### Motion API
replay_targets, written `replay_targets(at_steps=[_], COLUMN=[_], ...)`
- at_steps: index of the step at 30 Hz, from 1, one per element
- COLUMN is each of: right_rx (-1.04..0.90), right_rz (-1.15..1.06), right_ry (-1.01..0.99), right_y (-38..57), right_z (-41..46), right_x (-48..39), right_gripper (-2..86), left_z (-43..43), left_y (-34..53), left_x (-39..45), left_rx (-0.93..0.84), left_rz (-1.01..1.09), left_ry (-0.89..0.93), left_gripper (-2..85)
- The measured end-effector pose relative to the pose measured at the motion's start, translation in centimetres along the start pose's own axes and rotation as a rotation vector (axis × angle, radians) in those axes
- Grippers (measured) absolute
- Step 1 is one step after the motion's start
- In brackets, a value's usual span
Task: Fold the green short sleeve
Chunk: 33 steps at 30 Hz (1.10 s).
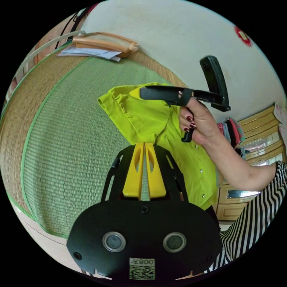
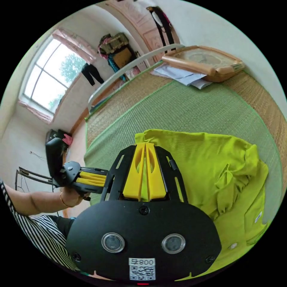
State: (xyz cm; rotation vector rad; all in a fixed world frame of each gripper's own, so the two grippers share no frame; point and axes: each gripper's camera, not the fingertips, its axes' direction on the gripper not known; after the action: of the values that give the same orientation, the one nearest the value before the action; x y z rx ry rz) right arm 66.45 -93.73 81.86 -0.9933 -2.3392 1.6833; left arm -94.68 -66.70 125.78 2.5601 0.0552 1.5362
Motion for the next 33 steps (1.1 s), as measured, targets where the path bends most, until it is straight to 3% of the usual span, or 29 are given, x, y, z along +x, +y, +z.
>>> replay_targets(at_steps=[5,7,11,15,19,23,27,30,33], right_rx=[0.211,0.279,0.288,0.298,0.217,0.325,0.375,0.324,0.211], right_rz=[0.103,0.244,0.521,0.664,0.713,0.705,0.651,0.655,0.705], right_ry=[-0.02,0.131,0.305,0.409,0.426,0.364,0.504,0.564,0.504], right_y=[9.2,15.2,23.0,27.6,29.1,30.9,33.3,34.8,35.4], right_z=[-9.2,-13.9,-19.3,-21.7,-19.6,-20.3,-22.2,-22.1,-20.0], right_x=[4.4,8.9,17.3,23.5,27.9,27.9,25.9,27.0,29.5], right_gripper=[0.1,0.1,0.1,0.1,0.2,0.6,2.5,6.3,5.0], left_z=[-2.3,-1.6,3.1,8.7,13.4,13.0,12.2,11.8,13.8], left_y=[-1.8,-4.0,-11.3,-17.9,-21.4,-21.4,-21.2,-21.1,-21.6], left_x=[4.1,5.9,10.2,11.8,9.6,8.2,10.2,11.4,11.9], left_rx=[0.142,0.15,0.11,-0.01,-0.102,-0.037,-0.019,-0.002,-0.087], left_rz=[0.115,0.191,0.343,0.347,0.219,0.202,0.26,0.301,0.304], left_ry=[0.049,0.124,0.149,0.126,-0.082,-0.002,-0.032,0.018,-0.042], left_gripper=[0.4,0.3,0.2,0.2,0.2,0.1,0.2,0.2,0.2])
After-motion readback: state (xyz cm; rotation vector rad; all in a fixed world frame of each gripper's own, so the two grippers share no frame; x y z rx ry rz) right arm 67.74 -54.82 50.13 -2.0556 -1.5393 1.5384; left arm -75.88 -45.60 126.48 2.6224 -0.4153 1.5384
